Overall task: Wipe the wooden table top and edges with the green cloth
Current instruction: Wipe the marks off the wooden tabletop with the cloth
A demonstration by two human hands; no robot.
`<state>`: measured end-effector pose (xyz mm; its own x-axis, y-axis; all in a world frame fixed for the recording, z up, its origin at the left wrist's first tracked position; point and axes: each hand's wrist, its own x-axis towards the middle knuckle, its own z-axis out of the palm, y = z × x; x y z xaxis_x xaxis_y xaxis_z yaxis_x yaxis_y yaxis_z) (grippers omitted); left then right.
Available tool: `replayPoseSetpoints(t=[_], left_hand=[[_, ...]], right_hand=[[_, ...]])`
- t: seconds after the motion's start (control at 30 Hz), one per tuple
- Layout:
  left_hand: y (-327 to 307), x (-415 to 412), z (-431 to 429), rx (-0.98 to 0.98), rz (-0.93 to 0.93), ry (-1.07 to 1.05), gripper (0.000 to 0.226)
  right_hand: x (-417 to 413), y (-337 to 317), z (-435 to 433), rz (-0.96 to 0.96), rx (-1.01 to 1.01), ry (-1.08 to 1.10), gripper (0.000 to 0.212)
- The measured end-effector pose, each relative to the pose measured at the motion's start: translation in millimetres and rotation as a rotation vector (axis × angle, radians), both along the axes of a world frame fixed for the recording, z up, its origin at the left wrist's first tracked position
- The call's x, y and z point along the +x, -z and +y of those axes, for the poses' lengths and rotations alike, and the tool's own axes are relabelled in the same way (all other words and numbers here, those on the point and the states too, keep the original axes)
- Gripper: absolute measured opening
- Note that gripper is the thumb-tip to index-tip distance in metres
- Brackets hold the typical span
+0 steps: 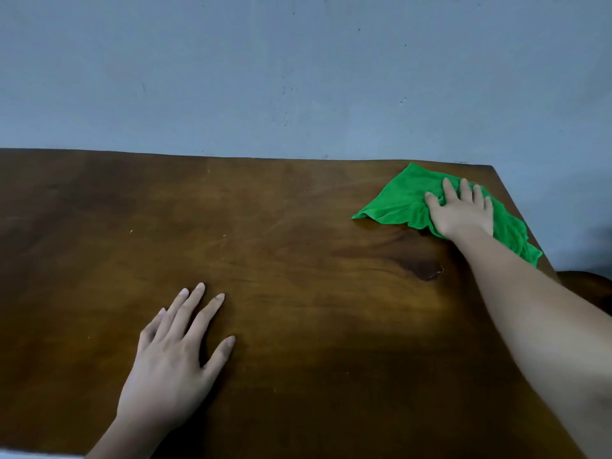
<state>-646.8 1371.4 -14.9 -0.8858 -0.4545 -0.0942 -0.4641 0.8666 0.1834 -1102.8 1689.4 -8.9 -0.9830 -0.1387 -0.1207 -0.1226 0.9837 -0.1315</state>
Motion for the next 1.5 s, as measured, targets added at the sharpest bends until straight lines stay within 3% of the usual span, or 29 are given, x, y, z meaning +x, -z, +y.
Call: replayPoseSetpoints(t=[0.17,0.43,0.67,1.03,1.33,1.5], left_hand=[[-1,1,0,-0.006,-0.015,-0.004,0.085],[-7,-1,-2,0.051,-0.021,-0.009,0.088],[-38,-53,-47,0.084,0.095,-0.038,0.068],[-8,-195,-112,0.047,0.182,0.057,0.053],[9,-209,-111,0.016,0.195,0.037,0.054],[11,-212,-107,-0.003,0.183,0.007,0.056]], right_hand=[[63,-4,-72,0.021,0.069,-0.192,0.087],[169,3,-175,0.027,0.001,-0.563,0.082],[167,11,-183,0.052,-0.008,-0.574,0.083],[168,7,-187,0.005,-0.018,-0.576,0.085],[165,5,-216,-0.029,-0.017,-0.646,0.086],[109,5,-185,-0.021,-0.045,-0.716,0.081]])
